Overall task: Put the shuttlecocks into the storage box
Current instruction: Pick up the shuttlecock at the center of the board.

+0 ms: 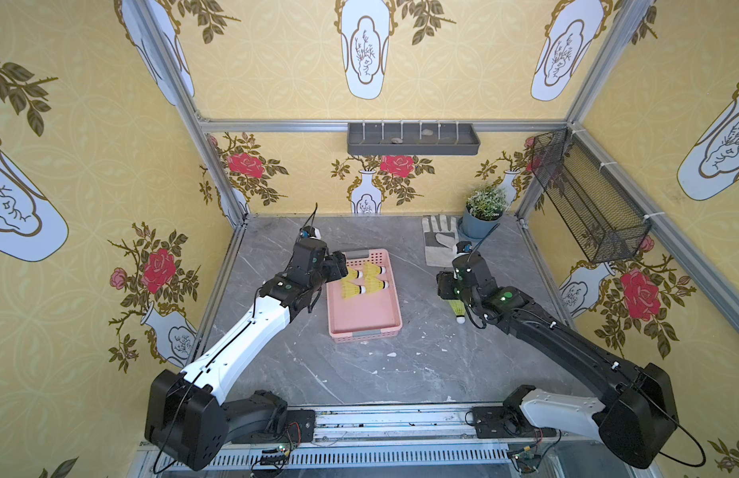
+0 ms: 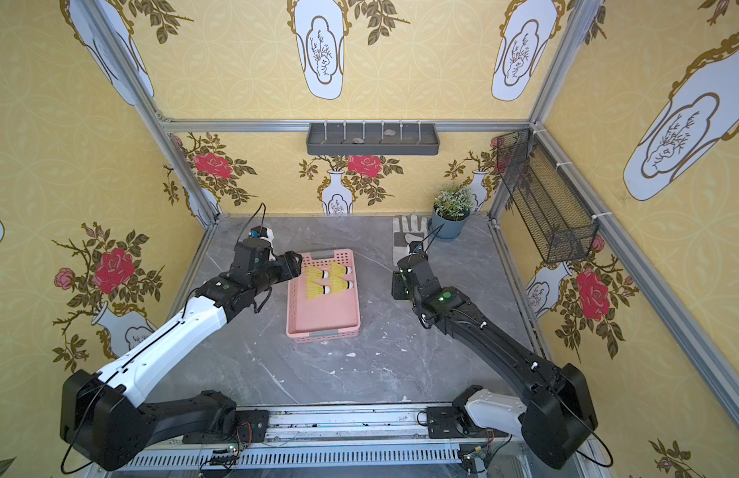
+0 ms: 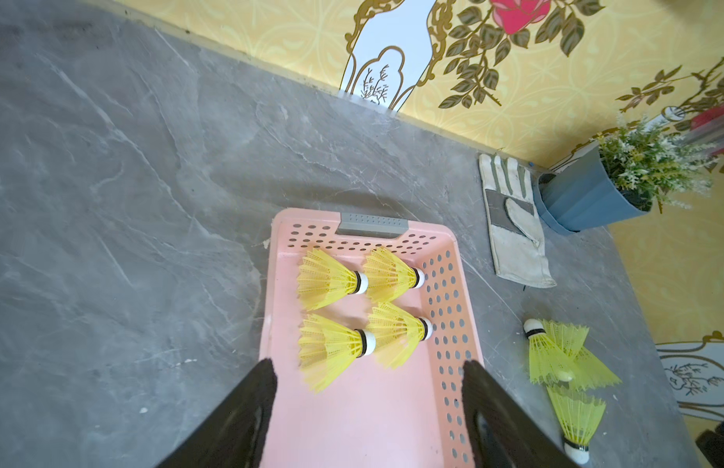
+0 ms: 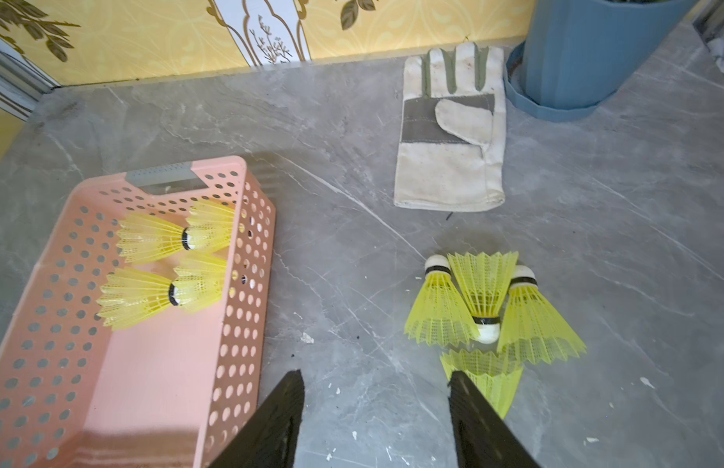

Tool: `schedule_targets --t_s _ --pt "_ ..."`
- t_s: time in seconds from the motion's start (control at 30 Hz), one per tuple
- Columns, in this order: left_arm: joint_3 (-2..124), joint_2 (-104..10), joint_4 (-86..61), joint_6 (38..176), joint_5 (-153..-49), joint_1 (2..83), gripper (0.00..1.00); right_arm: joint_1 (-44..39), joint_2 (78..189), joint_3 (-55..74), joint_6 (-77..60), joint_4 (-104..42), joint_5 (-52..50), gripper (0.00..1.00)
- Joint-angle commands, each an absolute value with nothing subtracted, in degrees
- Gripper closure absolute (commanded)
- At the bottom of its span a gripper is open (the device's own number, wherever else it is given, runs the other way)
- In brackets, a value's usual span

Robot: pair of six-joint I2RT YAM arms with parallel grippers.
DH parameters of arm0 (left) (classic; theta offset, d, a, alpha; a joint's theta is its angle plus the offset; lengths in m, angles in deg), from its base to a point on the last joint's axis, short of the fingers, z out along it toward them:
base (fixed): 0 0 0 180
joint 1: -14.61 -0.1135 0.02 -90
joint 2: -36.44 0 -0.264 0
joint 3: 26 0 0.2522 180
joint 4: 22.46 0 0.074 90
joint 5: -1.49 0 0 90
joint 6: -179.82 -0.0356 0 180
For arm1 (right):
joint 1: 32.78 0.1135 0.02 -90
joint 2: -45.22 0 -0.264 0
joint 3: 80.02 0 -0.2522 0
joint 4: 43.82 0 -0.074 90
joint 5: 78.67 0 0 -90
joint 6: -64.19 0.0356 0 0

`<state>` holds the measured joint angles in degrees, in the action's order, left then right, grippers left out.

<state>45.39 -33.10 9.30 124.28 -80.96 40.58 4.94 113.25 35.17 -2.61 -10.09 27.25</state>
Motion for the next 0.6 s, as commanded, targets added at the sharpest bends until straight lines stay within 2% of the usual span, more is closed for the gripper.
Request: schedule_targets --t_s 0.0,0.23,0.57 --pt "45.92 -29.78 16.32 116.23 -83.19 40.09 0.25 4.42 112.07 37.06 0.4 -7.8 28.11 0.4" --pt "46.43 -22.66 23.38 108.25 -91.17 35.56 0.24 3.97 111.79 40.91 6.36 -4.43 29.0 0.39" --pt "44.33 -17.03 23.81 103.35 -92.46 35.29 0.24 2.03 112.76 45.0 11.53 -0.73 28.47 0.37"
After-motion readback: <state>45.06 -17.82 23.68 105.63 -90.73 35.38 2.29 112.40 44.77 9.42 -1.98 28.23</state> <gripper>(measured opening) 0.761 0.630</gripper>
